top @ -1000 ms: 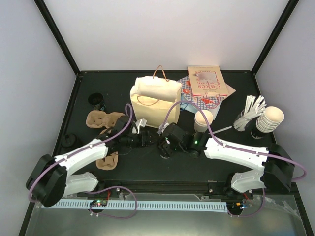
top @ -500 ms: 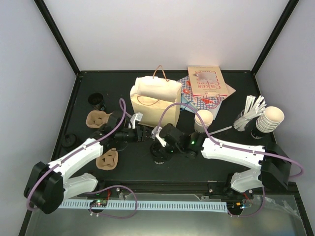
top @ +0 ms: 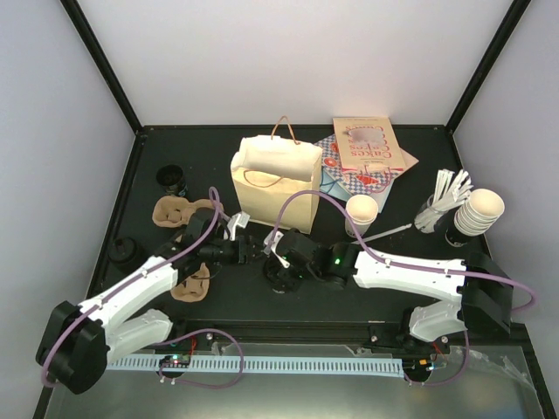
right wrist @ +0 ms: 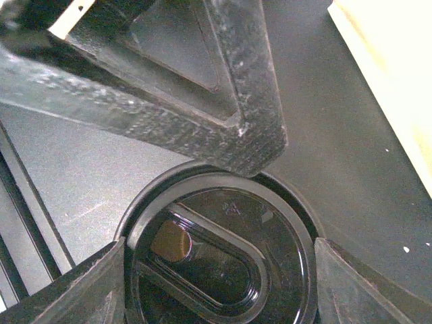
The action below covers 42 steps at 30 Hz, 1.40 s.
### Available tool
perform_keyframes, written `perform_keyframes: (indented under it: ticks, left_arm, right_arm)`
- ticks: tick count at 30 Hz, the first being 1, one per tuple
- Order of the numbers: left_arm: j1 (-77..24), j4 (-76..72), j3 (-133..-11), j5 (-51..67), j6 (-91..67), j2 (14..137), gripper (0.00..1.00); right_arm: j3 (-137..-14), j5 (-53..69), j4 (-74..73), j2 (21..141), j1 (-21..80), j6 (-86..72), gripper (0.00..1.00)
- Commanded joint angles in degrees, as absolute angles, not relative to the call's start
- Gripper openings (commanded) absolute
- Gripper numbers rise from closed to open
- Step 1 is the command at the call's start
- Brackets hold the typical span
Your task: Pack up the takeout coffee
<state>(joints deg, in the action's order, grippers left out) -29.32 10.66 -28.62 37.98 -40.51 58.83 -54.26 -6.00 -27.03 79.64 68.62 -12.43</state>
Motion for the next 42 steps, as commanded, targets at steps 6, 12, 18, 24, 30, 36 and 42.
perform_keyframes:
  ticks: [6,12,18,24,30,36,42]
  left_arm:
    - [-29.07,15.99,-26.89,38.96,-39.22,53.46,0.57]
    - [-29.09,21.28,-25.34,37.73,-41.45,46.31,0.58]
    - [-29.09,26.42,-24.05,37.77,-43.23,40.97,0.58]
    - [-29.18,27.87,-22.01,41.5,-45.33,38.39,0.57]
    - [-29.37,21.06,-16.72,45.88,-50.59,37.25,0.57]
    - [-29.91,12.43,-13.27,47.79,-55.14,37.62,0.56]
    - [-30.1,8.06,-12.55,48.55,-56.66,38.75,0.56]
  right_arm:
    - [-51.47,-5.83,-35.64,85.5,70.11,-16.51,0.63]
    - [-50.84,-7.08,-35.0,84.86,70.2,-19.03,0.63]
    - [-50.91,-6.98,-34.14,84.8,70.18,-19.35,0.63]
    - [-51.06,-7.11,-34.32,84.84,70.19,-19.71,0.63]
    - [-51.09,-6.85,-33.85,85.07,70.22,-20.17,0.63]
    - [-51.31,-6.46,-33.83,85.25,70.22,-20.13,0.63]
    - [-51.4,-6.58,-34.22,84.99,70.21,-20.04,0.63]
